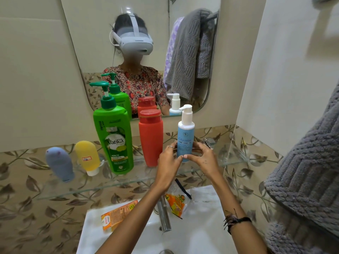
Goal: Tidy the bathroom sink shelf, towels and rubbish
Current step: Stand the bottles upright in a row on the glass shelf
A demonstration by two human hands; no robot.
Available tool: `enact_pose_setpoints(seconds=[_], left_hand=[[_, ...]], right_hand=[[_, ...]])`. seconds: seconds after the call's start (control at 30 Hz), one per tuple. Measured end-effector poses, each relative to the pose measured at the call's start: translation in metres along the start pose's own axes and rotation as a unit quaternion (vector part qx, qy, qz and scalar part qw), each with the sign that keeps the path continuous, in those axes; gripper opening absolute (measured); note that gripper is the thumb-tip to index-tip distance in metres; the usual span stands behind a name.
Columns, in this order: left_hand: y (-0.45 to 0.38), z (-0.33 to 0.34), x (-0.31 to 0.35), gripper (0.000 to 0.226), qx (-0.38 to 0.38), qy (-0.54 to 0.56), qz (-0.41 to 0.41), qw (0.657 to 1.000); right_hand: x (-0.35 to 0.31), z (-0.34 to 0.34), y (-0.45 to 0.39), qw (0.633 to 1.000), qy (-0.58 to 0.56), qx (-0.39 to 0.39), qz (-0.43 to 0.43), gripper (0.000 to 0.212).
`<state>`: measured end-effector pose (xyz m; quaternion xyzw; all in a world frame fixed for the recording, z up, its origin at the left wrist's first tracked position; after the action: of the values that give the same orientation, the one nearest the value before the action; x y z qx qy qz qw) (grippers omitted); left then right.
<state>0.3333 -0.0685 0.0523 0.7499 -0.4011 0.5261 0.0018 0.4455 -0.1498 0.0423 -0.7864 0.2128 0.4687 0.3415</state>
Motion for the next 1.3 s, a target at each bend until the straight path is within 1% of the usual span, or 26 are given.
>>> enact_pose_setpoints(seconds=[0.5,0.67,0.83,1.1,1.3], left_hand=[[0.0040,-0.0004,-0.0053,0.055,0.019,-0.021,-0.002,1.000],[0.0051,-0.0014,-0.0057,0.054,0.027,-0.023,-0.001,0.999],[0.0047,-0.0031,-0.0053,0.053,0.032,-0.033,0.002,0.999],[0.0041,-0.0027,-0.0038,0.052,0.025,-0.034,0.002,0.999],[0.0059,-0.0009,-0.0042,0.052,0.028,-0.035,0.000,0.999]], right_hand=[[-0.0015,0.0024,0.0010,1.000,0.026,-0.003,0.005,0.062],[-0.0014,0.0018,0.0017,1.000,0.015,0.006,0.005,0.060],[-0.0028,0.0009,0.0004,1.000,0.015,-0.004,0.003,0.058],[0.0002,0.0019,0.0007,1.000,-0.008,-0.006,0.009,0.057],[0.0003,0.0003,0.0013,1.000,0.005,-0.011,0.001,0.058]])
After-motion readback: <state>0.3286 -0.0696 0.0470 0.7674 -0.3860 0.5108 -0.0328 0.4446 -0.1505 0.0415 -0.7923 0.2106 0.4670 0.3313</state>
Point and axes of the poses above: each hand's wrist, its own y-axis away from the middle knuckle, its own z-axis out of the palm, x = y × z, the point moved 8 cm from there along -y, towards the middle knuckle
